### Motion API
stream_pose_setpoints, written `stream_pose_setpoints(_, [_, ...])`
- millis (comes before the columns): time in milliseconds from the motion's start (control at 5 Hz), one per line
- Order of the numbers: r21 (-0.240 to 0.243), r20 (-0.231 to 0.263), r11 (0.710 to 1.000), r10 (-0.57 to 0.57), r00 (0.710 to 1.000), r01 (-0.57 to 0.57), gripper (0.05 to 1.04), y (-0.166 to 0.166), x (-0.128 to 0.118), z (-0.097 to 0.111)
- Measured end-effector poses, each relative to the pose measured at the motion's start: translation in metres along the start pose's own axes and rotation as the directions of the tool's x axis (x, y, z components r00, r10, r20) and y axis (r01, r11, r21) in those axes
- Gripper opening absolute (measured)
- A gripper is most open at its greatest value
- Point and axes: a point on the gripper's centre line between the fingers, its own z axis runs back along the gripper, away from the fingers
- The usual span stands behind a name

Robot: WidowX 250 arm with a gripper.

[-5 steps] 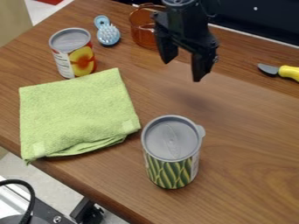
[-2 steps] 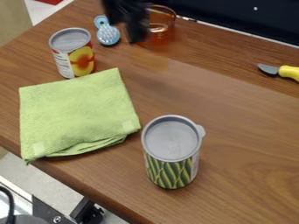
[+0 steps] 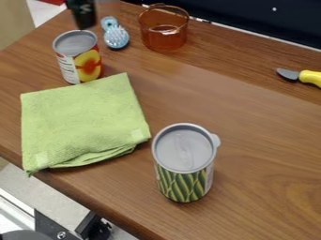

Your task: Move the can align to the another can

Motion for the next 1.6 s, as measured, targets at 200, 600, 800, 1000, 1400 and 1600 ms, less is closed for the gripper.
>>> stream_pose_setpoints(200, [0.037, -0.035, 0.998, -0.044, 0.998, 0.045, 0.997, 0.02, -0.027, -0.003])
stream_pose_setpoints(600, [0.041, -0.093, 0.99, -0.134, 0.987, 0.138, 0.997, 0.031, -0.055, -0.024])
stream_pose_setpoints(800, [0.048, -0.113, 0.985, -0.162, 0.98, 0.168, 0.997, 0.027, -0.061, -0.033])
stream_pose_setpoints(1000, [0.042, -0.127, 0.984, -0.169, 0.977, 0.175, 0.997, 0.022, -0.051, -0.045])
stream_pose_setpoints(1400, [0.03, -0.149, 0.981, -0.187, 0.971, 0.193, 0.997, 0.007, -0.037, -0.053])
stream_pose_setpoints(1600, [0.019, -0.152, 0.976, -0.21, 0.966, 0.216, 0.997, 0.003, -0.031, -0.055])
